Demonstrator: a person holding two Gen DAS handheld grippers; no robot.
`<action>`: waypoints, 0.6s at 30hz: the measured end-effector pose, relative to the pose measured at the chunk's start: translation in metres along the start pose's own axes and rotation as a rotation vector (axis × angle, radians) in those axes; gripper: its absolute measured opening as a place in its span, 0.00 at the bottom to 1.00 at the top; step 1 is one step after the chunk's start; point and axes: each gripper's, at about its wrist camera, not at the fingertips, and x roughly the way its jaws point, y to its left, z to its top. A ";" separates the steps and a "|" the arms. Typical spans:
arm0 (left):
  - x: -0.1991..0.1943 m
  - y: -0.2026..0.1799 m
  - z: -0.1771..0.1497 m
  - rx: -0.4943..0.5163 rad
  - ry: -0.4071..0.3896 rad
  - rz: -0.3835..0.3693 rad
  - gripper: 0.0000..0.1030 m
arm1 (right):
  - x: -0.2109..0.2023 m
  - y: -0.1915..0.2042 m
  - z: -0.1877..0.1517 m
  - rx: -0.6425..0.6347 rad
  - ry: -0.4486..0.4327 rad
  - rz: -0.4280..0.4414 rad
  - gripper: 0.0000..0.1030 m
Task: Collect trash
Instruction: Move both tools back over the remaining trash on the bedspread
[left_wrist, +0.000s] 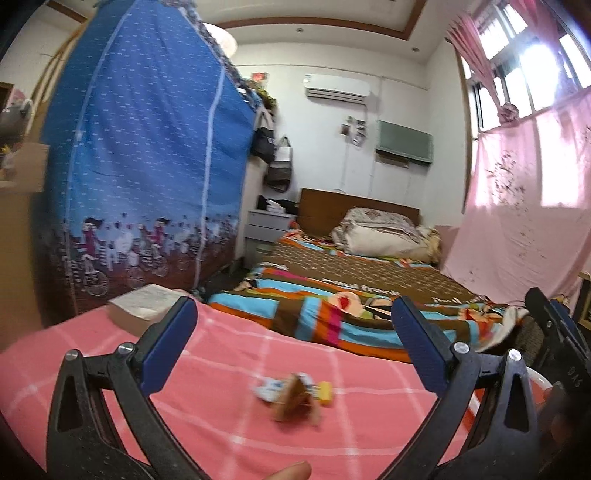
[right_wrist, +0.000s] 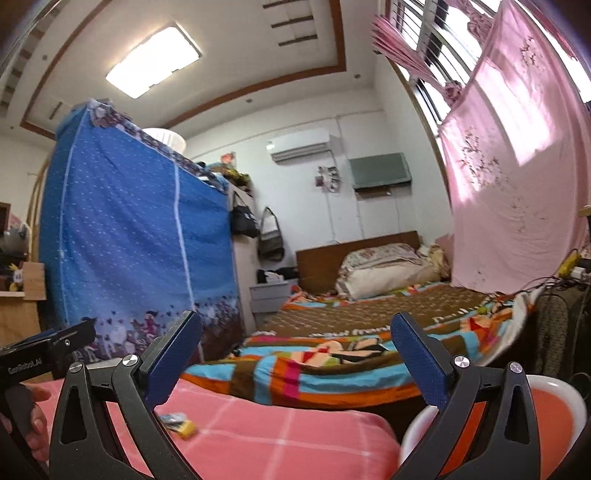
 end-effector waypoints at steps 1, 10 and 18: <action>-0.001 0.005 0.000 -0.002 -0.003 0.008 1.00 | 0.002 0.006 -0.001 -0.001 -0.010 0.013 1.00; 0.003 0.040 -0.007 0.028 0.016 0.069 1.00 | 0.020 0.048 -0.019 -0.069 0.036 0.090 1.00; 0.039 0.050 -0.026 0.095 0.192 0.131 1.00 | 0.048 0.070 -0.044 -0.162 0.178 0.097 1.00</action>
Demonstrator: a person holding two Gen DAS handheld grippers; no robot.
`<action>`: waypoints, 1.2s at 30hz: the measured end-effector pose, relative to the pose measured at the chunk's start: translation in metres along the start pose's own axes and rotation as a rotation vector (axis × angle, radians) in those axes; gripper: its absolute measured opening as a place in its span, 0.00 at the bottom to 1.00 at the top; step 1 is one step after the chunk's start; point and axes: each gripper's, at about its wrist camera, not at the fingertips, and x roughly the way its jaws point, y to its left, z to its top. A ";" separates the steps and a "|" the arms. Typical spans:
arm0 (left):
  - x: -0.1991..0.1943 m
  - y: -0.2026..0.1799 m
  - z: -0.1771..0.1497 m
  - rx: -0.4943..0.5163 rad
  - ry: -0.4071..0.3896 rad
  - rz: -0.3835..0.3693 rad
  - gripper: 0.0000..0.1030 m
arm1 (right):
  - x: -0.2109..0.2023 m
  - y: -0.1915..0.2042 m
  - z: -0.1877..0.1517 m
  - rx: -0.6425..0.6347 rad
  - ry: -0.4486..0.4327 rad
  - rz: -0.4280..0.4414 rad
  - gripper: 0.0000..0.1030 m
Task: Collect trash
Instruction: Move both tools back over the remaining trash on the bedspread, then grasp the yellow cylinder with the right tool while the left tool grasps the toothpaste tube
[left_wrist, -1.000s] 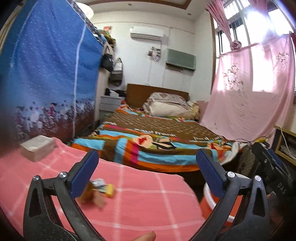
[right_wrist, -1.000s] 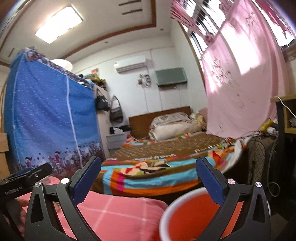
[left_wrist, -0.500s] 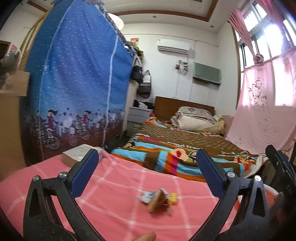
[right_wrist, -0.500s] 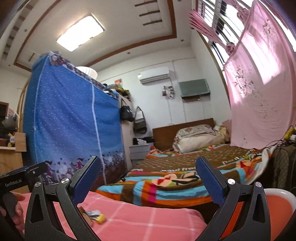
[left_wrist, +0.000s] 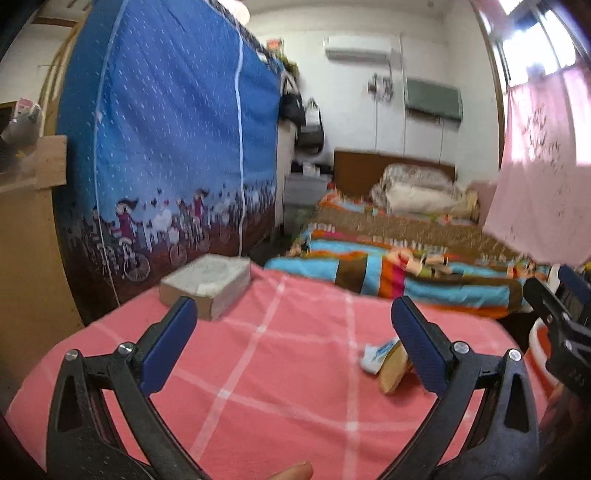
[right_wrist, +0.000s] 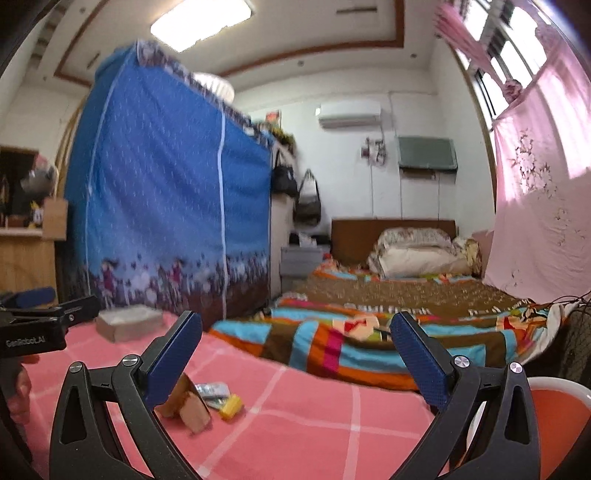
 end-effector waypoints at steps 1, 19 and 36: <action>0.004 -0.001 -0.002 0.003 0.025 -0.004 1.00 | 0.007 0.001 -0.002 -0.006 0.033 -0.005 1.00; 0.082 -0.041 -0.020 0.101 0.476 -0.270 0.52 | 0.087 0.003 -0.031 0.033 0.497 0.136 0.75; 0.087 -0.061 -0.021 0.203 0.500 -0.322 0.16 | 0.100 0.007 -0.039 0.037 0.585 0.184 0.67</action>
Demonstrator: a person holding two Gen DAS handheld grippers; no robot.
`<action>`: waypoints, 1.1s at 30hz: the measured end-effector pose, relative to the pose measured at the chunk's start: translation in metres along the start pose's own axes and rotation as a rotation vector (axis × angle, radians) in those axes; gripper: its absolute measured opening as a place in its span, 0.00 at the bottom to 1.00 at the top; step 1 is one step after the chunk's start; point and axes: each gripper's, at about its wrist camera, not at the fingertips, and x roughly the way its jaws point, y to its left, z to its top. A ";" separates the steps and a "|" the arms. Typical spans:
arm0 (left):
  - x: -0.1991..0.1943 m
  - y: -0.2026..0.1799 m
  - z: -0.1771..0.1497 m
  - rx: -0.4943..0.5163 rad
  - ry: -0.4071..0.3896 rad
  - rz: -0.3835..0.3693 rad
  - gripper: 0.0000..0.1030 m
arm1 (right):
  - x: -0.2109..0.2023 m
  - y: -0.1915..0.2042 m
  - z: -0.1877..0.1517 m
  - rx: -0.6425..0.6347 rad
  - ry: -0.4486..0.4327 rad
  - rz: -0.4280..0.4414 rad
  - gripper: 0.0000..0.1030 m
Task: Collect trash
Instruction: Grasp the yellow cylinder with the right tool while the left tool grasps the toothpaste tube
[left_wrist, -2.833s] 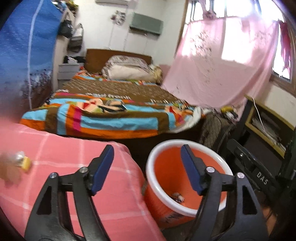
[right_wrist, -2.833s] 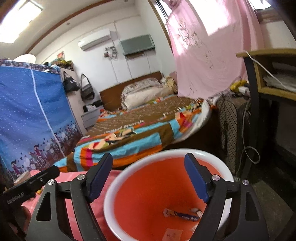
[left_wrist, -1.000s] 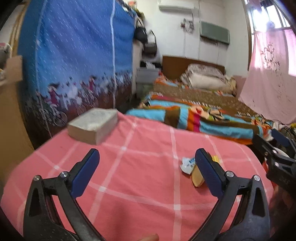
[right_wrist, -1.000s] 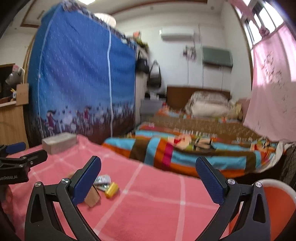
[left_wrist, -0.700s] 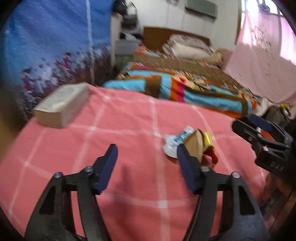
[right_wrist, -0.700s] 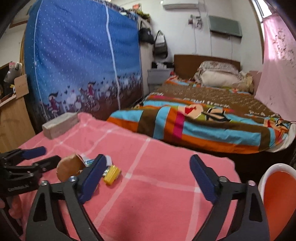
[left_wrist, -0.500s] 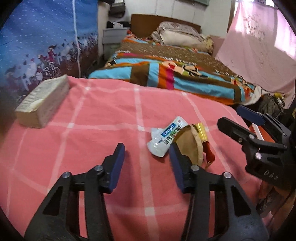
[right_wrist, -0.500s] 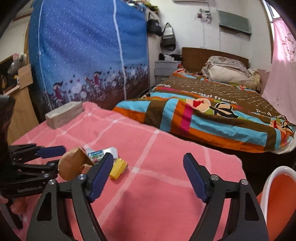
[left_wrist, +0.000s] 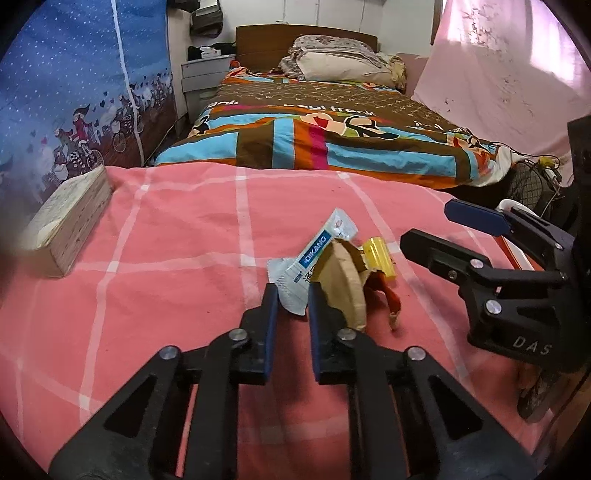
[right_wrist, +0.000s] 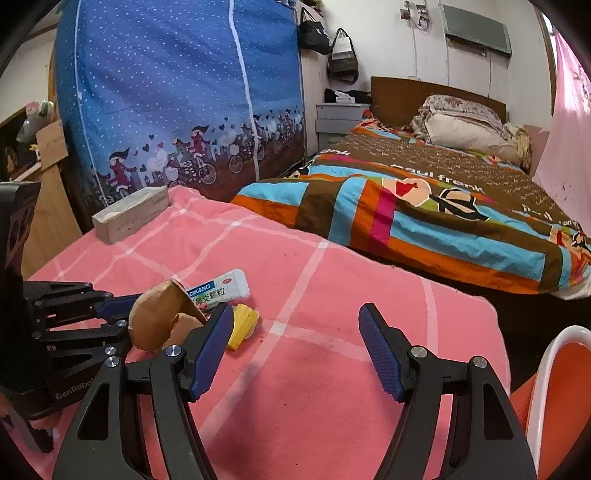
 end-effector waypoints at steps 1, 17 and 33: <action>0.000 0.000 0.000 0.002 -0.001 -0.001 0.15 | 0.000 0.000 0.000 0.001 0.002 0.002 0.67; -0.004 0.001 -0.007 -0.018 -0.005 0.018 0.04 | 0.017 0.029 -0.005 -0.111 0.097 0.110 0.30; -0.026 0.003 -0.016 -0.068 -0.098 0.026 0.03 | 0.002 0.033 -0.006 -0.126 0.022 0.089 0.12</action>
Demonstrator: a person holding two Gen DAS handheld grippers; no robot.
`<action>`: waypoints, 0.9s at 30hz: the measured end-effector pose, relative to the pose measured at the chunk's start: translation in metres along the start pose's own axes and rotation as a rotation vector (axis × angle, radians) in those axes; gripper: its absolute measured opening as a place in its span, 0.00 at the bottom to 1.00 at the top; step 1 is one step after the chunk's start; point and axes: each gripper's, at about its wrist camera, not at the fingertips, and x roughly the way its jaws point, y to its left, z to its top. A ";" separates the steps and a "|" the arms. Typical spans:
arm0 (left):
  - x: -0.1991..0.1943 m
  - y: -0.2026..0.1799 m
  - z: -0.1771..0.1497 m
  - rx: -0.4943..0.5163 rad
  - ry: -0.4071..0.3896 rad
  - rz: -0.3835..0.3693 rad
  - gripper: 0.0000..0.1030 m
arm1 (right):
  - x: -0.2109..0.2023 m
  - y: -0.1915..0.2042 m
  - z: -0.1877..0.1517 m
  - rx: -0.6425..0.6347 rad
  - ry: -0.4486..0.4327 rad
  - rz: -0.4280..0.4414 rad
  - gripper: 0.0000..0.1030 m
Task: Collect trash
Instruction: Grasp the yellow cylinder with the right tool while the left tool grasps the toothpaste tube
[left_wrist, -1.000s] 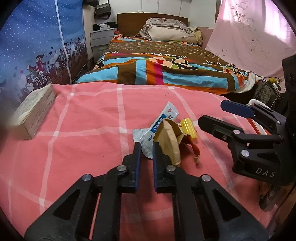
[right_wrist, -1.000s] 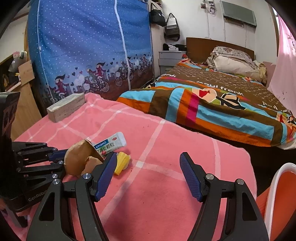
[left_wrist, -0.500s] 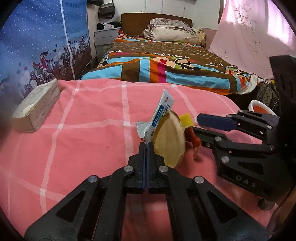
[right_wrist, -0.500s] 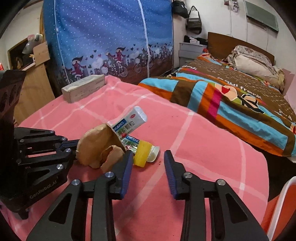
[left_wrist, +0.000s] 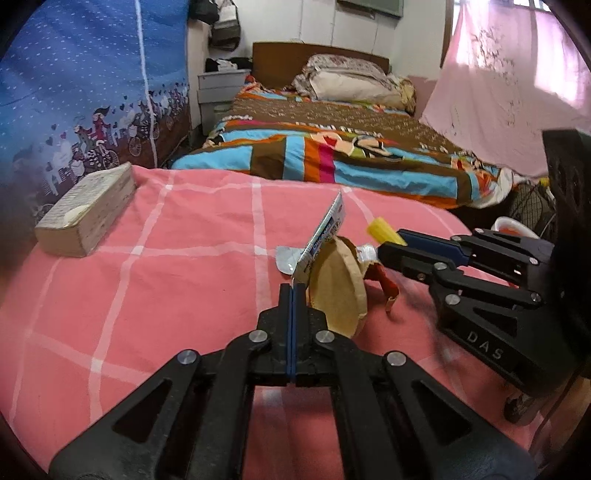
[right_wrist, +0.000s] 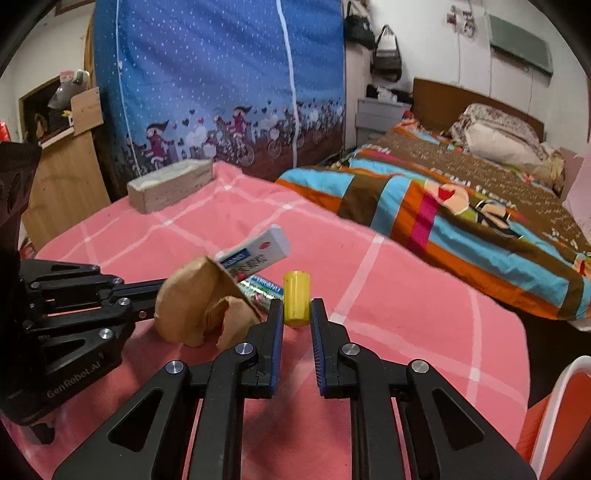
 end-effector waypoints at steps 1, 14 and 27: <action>-0.003 0.000 0.000 -0.005 -0.013 0.003 0.03 | -0.005 0.000 0.000 0.001 -0.024 -0.011 0.12; -0.054 -0.013 -0.001 -0.070 -0.276 0.006 0.03 | -0.069 -0.010 -0.011 0.071 -0.368 -0.039 0.12; -0.094 -0.062 0.005 0.005 -0.463 -0.019 0.03 | -0.134 -0.023 -0.018 0.087 -0.632 -0.059 0.12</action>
